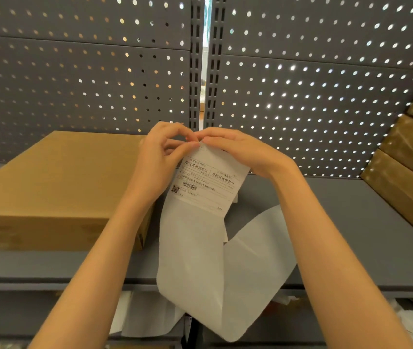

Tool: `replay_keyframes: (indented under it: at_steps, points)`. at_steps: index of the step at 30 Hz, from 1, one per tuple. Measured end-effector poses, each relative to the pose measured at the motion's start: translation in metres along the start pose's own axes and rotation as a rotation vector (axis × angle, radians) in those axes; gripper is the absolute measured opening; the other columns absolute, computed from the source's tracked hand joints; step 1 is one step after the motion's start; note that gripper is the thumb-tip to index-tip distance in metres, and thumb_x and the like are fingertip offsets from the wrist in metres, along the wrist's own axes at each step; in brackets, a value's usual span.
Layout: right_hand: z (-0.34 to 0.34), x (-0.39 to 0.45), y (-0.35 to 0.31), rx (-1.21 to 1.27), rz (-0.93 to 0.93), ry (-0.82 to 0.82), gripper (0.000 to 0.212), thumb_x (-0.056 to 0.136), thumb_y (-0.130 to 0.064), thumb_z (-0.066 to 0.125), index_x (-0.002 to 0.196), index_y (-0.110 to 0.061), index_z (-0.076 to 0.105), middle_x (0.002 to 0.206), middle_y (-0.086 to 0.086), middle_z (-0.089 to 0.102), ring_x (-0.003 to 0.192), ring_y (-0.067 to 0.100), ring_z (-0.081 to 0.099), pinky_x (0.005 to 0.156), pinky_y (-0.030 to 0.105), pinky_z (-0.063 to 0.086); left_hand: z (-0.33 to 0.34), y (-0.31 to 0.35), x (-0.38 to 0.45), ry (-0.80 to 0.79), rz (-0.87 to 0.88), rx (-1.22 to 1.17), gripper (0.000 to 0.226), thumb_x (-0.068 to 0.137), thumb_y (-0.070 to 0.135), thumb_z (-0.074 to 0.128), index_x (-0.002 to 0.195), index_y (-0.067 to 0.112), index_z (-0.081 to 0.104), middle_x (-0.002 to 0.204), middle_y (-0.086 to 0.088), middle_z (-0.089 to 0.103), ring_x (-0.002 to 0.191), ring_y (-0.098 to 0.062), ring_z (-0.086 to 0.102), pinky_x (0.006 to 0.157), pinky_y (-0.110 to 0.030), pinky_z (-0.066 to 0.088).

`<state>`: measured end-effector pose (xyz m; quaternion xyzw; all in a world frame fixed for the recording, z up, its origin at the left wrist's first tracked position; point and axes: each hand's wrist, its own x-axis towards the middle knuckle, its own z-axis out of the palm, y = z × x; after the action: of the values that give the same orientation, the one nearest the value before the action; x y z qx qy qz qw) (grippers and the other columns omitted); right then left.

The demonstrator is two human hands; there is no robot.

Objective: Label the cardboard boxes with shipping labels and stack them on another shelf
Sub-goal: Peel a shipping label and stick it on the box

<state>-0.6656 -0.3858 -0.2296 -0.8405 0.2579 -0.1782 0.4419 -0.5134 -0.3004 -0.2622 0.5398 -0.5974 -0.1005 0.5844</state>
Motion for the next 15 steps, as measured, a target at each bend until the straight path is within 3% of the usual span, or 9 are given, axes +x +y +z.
replay_keyframes:
  at_steps: [6, 11, 15]
  points:
    - [-0.008, 0.012, 0.006, -0.004, 0.051, -0.093, 0.018, 0.098, -0.028, 0.047, 0.107, -0.025, 0.062, 0.103, 0.006, 0.061, 0.094, 0.018, 0.053, 0.085, 0.030, 0.044, 0.002, 0.002, -0.001, -0.038, -0.033, 0.009, 0.005, 0.085, 0.013, 0.066, 0.084, 0.017, 0.064, 0.097, 0.002, 0.055, 0.076, -0.002, 0.067, 0.066, -0.014, 0.048]
    - [-0.008, 0.016, 0.008, 0.054, 0.028, -0.068, 0.015, 0.097, -0.032, 0.049, 0.092, -0.025, 0.062, 0.085, -0.007, 0.061, 0.080, 0.008, 0.055, 0.068, 0.017, 0.044, 0.002, 0.002, 0.002, -0.040, -0.001, 0.056, 0.005, 0.084, 0.012, 0.068, 0.086, 0.017, 0.066, 0.089, 0.007, 0.058, 0.075, 0.000, 0.065, 0.065, -0.010, 0.046]
    - [-0.008, 0.018, 0.010, 0.073, -0.005, -0.024, 0.012, 0.094, -0.024, 0.054, 0.088, -0.022, 0.064, 0.073, -0.017, 0.062, 0.065, -0.006, 0.054, 0.069, 0.019, 0.040, 0.002, 0.002, 0.004, -0.052, 0.016, 0.100, 0.004, 0.084, 0.015, 0.068, 0.087, 0.018, 0.067, 0.087, 0.010, 0.062, 0.075, 0.003, 0.062, 0.068, -0.010, 0.046]
